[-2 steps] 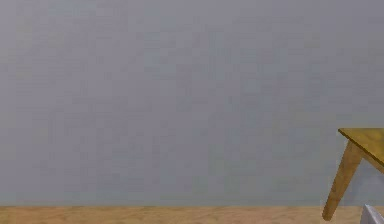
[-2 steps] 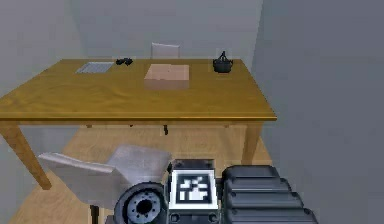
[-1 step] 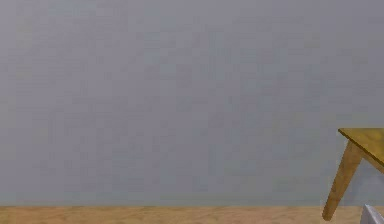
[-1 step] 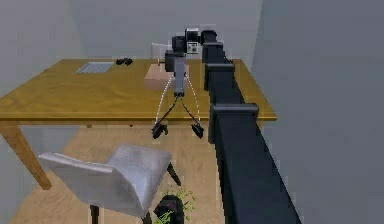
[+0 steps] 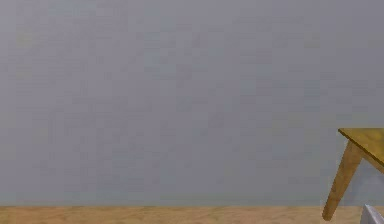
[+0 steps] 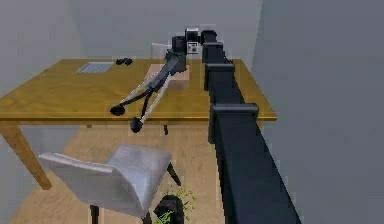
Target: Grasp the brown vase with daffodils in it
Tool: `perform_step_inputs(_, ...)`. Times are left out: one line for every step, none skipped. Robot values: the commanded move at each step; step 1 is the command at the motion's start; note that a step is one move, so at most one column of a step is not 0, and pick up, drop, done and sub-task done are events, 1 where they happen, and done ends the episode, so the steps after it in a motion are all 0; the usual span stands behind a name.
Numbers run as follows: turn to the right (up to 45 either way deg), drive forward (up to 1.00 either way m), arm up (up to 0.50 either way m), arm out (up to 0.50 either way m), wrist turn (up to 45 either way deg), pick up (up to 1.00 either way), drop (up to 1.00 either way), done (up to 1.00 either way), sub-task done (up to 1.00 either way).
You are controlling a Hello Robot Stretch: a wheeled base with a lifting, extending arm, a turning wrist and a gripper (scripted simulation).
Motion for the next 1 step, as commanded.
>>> perform_step_inputs(0.0, 0.00, 0.00, 0.00, 45.0, 0.00, 0.00, 0.00, 0.00)
